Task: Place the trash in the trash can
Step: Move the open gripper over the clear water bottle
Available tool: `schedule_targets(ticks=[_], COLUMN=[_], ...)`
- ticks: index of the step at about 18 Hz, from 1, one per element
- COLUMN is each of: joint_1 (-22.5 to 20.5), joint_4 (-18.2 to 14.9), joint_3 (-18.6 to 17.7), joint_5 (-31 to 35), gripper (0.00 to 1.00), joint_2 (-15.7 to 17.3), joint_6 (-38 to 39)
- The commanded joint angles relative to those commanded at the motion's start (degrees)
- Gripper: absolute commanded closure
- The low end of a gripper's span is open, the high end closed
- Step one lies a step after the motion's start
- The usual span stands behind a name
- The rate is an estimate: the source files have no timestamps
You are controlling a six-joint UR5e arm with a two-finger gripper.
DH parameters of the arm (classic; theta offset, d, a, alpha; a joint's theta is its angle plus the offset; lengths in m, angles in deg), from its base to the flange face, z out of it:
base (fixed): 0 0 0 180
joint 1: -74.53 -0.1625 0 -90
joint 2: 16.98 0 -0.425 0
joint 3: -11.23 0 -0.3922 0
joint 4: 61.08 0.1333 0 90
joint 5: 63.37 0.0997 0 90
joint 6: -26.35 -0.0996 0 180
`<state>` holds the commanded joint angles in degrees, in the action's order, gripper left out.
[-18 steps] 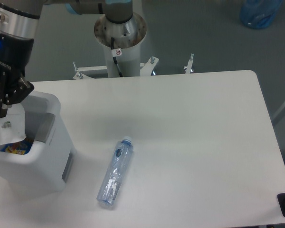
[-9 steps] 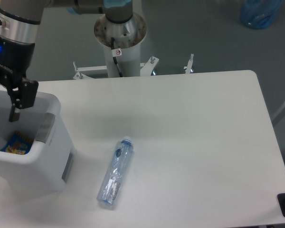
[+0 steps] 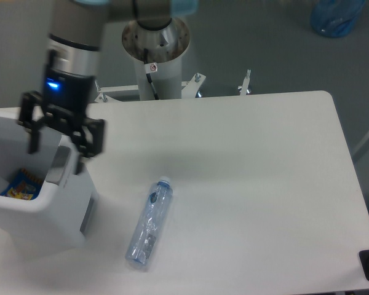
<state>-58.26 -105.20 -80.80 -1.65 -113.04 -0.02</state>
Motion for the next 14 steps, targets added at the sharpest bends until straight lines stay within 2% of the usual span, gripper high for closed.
schedule_targets(ticks=[2,7,12,14], joint_1=[-2.38,-3.36,-3.53,-3.71], joint_4=[0.0,0.0,-0.26,-0.44], joint_3=[0.09,1.67,2.73,3.08], joint_5=[-2.65,-1.87,-1.69,-1.17], gripper=[0.0,0.0,0.0,0.0], joint_2=[-1.31,-8.51,-10.72,-12.82], joint_6=[0.01,-0.26,-0.26,-0.34])
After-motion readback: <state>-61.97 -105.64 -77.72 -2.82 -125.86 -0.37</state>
